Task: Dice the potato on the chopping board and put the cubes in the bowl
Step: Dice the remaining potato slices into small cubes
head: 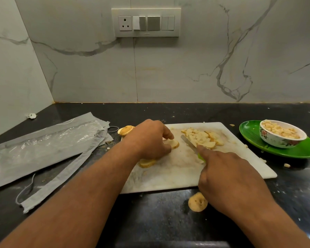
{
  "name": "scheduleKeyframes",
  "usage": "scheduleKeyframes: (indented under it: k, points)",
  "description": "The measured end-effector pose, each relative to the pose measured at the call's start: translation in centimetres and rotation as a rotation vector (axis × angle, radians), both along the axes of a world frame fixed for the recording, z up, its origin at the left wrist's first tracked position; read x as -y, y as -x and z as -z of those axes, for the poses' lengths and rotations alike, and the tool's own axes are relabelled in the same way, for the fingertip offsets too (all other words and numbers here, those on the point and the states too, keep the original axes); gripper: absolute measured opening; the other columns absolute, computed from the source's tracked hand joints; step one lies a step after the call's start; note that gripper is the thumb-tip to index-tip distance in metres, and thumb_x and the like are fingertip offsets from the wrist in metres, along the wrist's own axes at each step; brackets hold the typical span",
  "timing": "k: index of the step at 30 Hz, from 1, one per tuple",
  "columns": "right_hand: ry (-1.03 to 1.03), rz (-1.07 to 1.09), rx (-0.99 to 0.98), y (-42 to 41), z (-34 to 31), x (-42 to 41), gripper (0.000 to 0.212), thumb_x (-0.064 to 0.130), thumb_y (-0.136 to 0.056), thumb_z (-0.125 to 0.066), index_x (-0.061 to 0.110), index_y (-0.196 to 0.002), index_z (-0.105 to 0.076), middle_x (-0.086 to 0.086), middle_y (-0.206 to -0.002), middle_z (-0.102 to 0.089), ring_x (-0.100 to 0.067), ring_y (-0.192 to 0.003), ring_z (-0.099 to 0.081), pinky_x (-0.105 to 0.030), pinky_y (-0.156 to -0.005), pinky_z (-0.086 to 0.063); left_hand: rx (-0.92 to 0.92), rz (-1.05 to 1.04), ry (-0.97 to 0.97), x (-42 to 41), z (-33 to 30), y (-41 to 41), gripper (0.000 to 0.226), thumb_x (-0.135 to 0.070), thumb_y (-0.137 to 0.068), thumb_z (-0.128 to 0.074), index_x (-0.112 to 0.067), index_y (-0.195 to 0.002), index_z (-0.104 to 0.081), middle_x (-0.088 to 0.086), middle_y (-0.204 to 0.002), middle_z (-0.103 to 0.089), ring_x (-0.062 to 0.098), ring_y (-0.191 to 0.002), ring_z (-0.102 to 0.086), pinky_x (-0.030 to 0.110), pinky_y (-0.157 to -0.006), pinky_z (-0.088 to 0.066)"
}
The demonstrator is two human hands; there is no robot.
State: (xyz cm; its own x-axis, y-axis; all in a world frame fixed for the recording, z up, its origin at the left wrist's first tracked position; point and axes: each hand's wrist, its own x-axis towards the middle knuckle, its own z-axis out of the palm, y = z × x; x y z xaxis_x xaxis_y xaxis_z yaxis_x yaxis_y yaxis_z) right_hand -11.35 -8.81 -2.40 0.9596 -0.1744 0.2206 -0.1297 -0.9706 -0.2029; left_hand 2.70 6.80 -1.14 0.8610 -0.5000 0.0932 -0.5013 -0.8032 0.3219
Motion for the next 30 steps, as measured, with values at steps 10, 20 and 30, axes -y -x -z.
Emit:
scheduleKeyframes:
  k: [10, 20, 30]
  points:
    - [0.011, -0.063, -0.044, -2.0, -2.3, -1.3, 0.058, 0.03, -0.095, -0.049, 0.036, -0.151, -0.037, 0.005, -0.139, -0.054, -0.019, -0.117, -0.054, -0.03, -0.088, -0.047, -0.01, -0.044, 0.048, -0.1, 0.9, -0.8, 0.033, -0.051, -0.091, -0.074, -0.039, -0.122, -0.075, -0.008, -0.132, -0.07, 0.012, -0.11, -0.06, 0.028, -0.088, -0.05]
    - [0.0, -0.027, -0.022, -3.3, -2.3, -0.8, 0.053, 0.028, -0.094, -0.05, 0.035, -0.146, -0.045, 0.004, -0.133, -0.057, -0.016, -0.111, -0.057, -0.029, -0.087, -0.05, 0.069, -0.049, 0.022, 0.7, 1.9, -1.7, 0.031, -0.054, -0.094, -0.067, -0.041, -0.122, -0.075, -0.012, -0.124, -0.073, 0.012, -0.112, -0.063, 0.038, -0.097, -0.056]
    - [-0.006, -0.024, -0.063, -3.4, -2.3, -0.8, 0.055, 0.028, -0.094, -0.05, 0.035, -0.148, -0.042, 0.004, -0.137, -0.056, -0.016, -0.115, -0.056, -0.029, -0.088, -0.05, 0.021, -0.078, 0.085, 1.0, 2.0, -1.9, 0.029, -0.05, -0.093, -0.071, -0.034, -0.116, -0.079, -0.013, -0.117, -0.076, 0.01, -0.108, -0.065, 0.031, -0.096, -0.055]
